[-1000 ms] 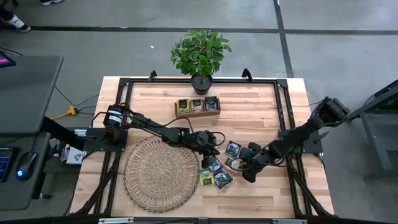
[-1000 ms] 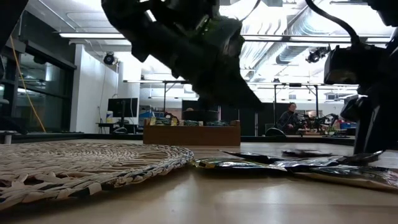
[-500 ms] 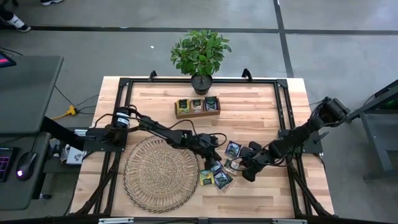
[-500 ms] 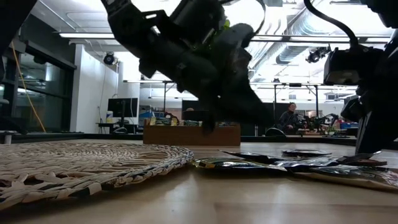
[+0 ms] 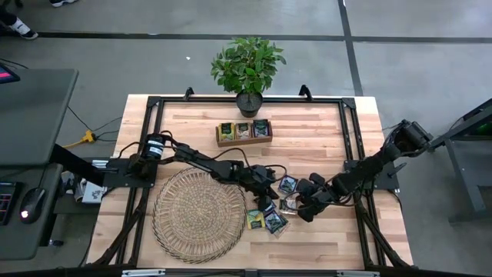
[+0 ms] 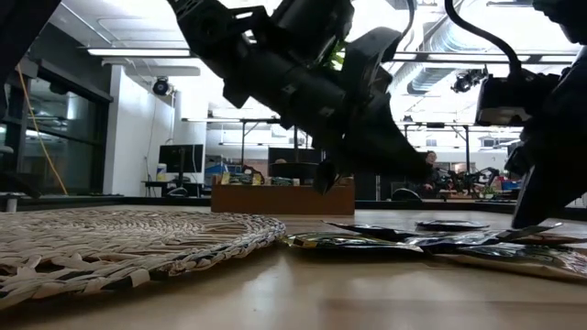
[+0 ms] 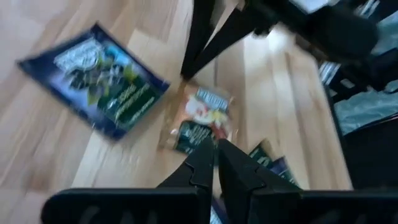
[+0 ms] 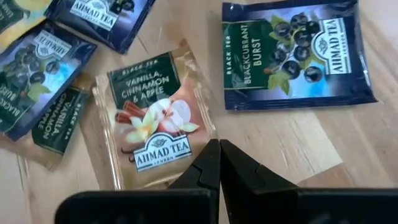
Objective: Pick & Place Tea
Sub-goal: Put the brown tea bag into the middle section of the wooden organizer
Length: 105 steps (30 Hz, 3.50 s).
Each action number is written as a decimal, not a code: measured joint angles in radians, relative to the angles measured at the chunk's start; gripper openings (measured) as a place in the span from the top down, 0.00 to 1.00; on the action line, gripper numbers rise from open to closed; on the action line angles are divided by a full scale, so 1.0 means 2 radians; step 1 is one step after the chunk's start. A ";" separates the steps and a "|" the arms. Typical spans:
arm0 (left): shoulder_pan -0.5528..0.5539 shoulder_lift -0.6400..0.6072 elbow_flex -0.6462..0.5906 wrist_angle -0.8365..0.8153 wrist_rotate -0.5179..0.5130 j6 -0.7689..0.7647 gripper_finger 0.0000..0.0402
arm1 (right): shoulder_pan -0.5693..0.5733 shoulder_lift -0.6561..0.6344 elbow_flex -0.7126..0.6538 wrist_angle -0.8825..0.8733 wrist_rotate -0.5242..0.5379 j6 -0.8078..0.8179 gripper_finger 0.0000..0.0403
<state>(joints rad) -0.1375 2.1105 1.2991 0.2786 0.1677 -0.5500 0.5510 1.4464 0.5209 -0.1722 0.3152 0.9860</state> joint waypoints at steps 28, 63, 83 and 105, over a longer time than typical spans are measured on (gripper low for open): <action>-0.004 0.009 -0.001 -0.017 0.027 -0.005 0.89 | 0.039 0.004 0.042 -0.021 0.007 0.013 1.00; -0.004 0.009 -0.001 -0.039 -0.001 -0.091 0.89 | 0.039 0.111 0.045 0.024 0.036 0.311 1.00; -0.002 0.028 0.030 -0.097 -0.026 -0.164 0.88 | 0.019 0.111 0.042 0.038 0.043 0.356 1.00; 0.022 0.102 0.138 -0.202 0.123 -0.273 0.66 | 0.018 0.112 0.040 0.045 0.053 0.348 1.00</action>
<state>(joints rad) -0.0933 2.3143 1.5761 -0.1252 0.4132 -1.0965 0.5874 1.6699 0.6018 -0.0826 0.4207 1.6825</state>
